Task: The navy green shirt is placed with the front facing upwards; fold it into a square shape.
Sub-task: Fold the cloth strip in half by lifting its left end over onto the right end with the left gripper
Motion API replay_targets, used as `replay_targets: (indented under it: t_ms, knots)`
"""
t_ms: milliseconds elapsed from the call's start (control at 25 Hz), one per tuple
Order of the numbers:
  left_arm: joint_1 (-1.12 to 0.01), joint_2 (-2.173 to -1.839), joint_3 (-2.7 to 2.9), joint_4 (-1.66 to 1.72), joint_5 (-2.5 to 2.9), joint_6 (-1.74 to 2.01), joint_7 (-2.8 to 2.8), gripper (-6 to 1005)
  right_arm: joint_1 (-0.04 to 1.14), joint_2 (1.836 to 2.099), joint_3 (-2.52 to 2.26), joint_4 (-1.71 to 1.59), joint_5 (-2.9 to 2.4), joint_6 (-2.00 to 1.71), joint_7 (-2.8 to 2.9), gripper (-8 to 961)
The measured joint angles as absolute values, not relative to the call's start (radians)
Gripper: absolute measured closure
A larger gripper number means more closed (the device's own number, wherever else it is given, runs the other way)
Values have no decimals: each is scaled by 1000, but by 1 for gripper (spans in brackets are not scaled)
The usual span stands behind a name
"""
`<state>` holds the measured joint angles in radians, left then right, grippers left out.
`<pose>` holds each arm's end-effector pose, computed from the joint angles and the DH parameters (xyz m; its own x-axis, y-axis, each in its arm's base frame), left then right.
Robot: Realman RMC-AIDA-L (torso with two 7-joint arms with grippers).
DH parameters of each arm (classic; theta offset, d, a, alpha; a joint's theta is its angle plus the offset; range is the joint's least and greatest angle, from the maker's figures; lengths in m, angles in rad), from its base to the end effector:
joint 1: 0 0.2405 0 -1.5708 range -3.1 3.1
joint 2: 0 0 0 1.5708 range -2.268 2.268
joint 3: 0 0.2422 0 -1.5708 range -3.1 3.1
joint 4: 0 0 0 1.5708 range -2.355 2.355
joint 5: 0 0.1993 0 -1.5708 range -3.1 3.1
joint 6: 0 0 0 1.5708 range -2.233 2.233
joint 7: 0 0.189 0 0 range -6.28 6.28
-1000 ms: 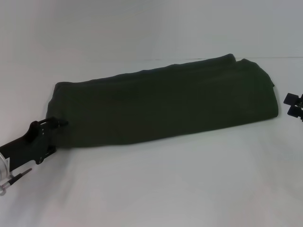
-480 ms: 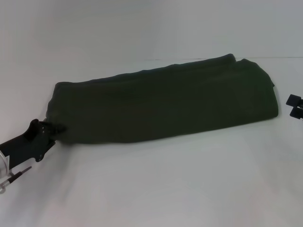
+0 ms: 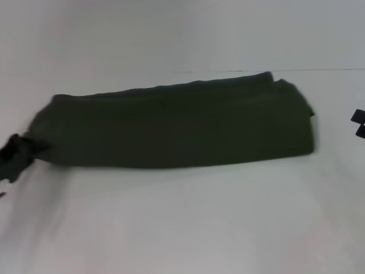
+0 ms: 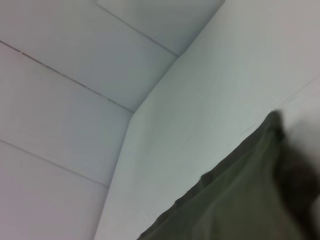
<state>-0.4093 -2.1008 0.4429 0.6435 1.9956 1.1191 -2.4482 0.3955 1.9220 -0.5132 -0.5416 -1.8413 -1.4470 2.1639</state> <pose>-0.3450 0.3550 0.0136 -0.3660 0.5803 0.7276 0.9305 0.2166 0.2954 0.3150 0.3403 0.0581 -0.0567 -0.6949 -0.7169 -0.9600 -0.1593 0.2303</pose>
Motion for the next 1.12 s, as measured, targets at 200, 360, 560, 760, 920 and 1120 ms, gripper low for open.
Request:
replay_targets:
  t_ms: [200,360,560,760,920,1120]
  knots:
    - [-406,-2075,399,667,2010,1069,-2407,963,397,1926,-506,-524,-1841,-1423,2164,268]
    - [-420,-2063,381,669,2061,1015,-2418,962,400,1927,-508,-516,-1842,-1405,2164,267]
    - [-430,-2062,374,674,2055,1036,-2412,962,397,1927,-507,-515,-1838,-1399,2164,267]
    - [-468,-2063,377,692,1981,1212,-2388,962,400,1929,-508,-515,-1841,-1401,2163,268]
    - [-514,-2065,382,717,1941,1306,-2386,963,404,1933,-510,-515,-1841,-1398,2159,268]
    - [-592,-2074,411,741,1933,1357,-2389,963,408,1941,-510,-515,-1842,-1396,2152,268]
